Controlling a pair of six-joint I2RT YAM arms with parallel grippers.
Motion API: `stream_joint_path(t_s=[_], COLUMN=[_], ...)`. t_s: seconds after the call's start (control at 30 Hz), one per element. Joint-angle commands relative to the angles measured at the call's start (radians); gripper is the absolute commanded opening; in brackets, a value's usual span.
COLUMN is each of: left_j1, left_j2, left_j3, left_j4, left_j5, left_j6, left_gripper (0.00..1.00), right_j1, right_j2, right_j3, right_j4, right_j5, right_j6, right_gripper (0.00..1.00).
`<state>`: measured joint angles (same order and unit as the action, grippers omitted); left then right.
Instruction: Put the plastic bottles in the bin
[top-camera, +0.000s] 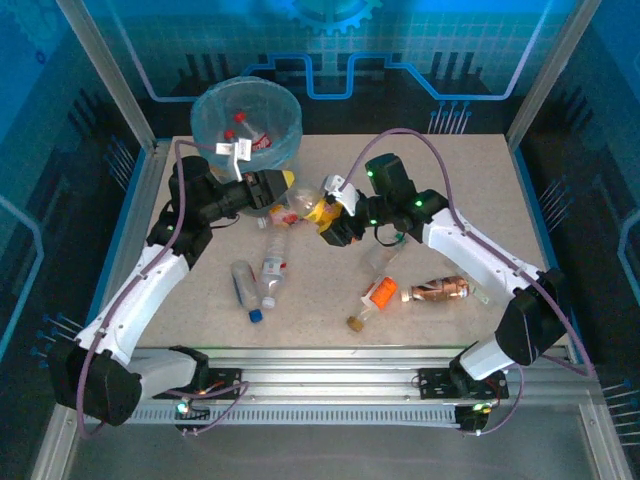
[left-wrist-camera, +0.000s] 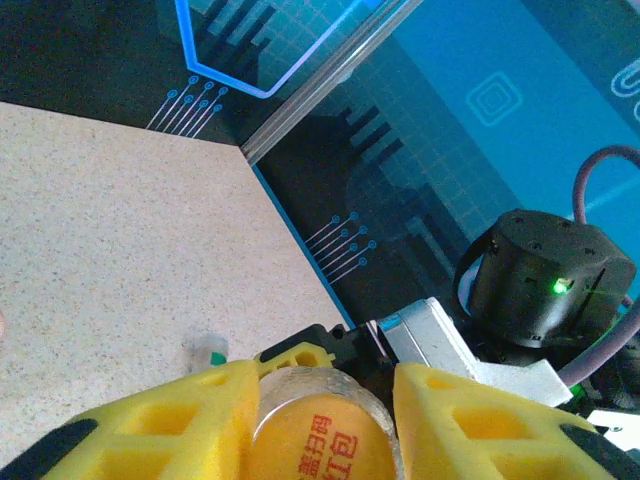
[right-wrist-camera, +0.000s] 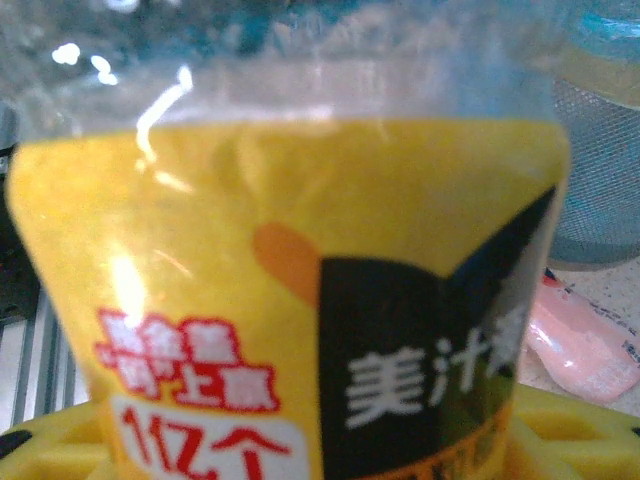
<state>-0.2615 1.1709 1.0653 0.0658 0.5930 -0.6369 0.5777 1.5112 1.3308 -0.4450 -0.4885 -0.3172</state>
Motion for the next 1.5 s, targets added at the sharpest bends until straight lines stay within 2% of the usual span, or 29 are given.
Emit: stream_joint_path(t_s=[0.0,0.23,0.33,0.37,0.4,0.43,0.47,0.53,0.6,0.73,0.83,0.93,0.97,1.07,1.13,1.27,1.47], left_j1=[-0.008,-0.008,-0.008,-0.008,-0.009,-0.011,-0.011,-0.015,-0.018,-0.021,-0.022,-0.022,-0.022,-0.019,-0.009,0.036,0.149], left_j2=[-0.009,-0.022,-0.031,-0.033,-0.035,-0.037,-0.035,-0.031,-0.028,-0.032,-0.038,-0.045,-0.05,-0.053,-0.033,0.036,0.172], left_j3=[0.041,0.039,0.039,0.039,0.037,0.037,0.039,0.045,0.045,0.046,0.056,0.068,0.074,0.129,0.216,0.385,0.613], left_j4=[0.023,0.009,0.0,-0.001,0.0,0.002,0.0,-0.019,-0.029,-0.027,-0.031,-0.051,-0.065,-0.13,-0.188,-0.256,-0.274], left_j5=[0.025,0.025,0.016,0.014,0.014,0.021,0.026,0.037,0.037,0.032,0.03,-0.004,-0.036,-0.157,-0.224,-0.316,-0.381], left_j6=[0.005,0.009,0.014,0.016,0.018,0.022,0.024,0.035,0.037,0.031,0.036,0.042,0.047,0.079,0.117,0.151,0.151], left_gripper=[0.47,0.23,0.21,0.23,0.34,0.5,0.59,0.61,0.54,0.29,0.22,0.02,0.0,0.0,0.0,0.0,0.0], right_j1=[0.008,0.008,0.008,0.008,0.007,0.008,0.008,0.008,0.008,0.007,0.008,0.011,0.013,0.027,0.034,0.043,0.051], right_j2=[0.012,-0.001,-0.012,-0.014,-0.018,-0.02,-0.022,-0.024,-0.024,-0.024,-0.03,-0.043,-0.048,-0.078,-0.106,-0.178,-0.295], right_j3=[0.035,0.009,-0.001,-0.002,-0.002,-0.001,0.0,0.004,0.007,0.019,0.025,0.026,0.029,0.022,0.018,-0.015,-0.066], right_j4=[0.0,0.018,0.031,0.034,0.035,0.033,0.031,0.032,0.032,0.016,0.012,0.013,0.009,0.012,0.006,0.033,0.049], right_j5=[-0.044,-0.033,-0.034,-0.038,-0.049,-0.063,-0.074,-0.086,-0.085,-0.069,-0.061,-0.041,-0.029,0.045,0.073,0.157,0.321], right_j6=[0.013,0.036,0.048,0.053,0.054,0.055,0.055,0.06,0.059,0.052,0.054,0.059,0.06,0.059,0.05,0.053,0.028], right_gripper=[0.62,0.62,0.62,0.62,0.62,0.61,0.61,0.61,0.61,0.61,0.62,0.65,0.67,0.81,1.0,1.0,1.0])
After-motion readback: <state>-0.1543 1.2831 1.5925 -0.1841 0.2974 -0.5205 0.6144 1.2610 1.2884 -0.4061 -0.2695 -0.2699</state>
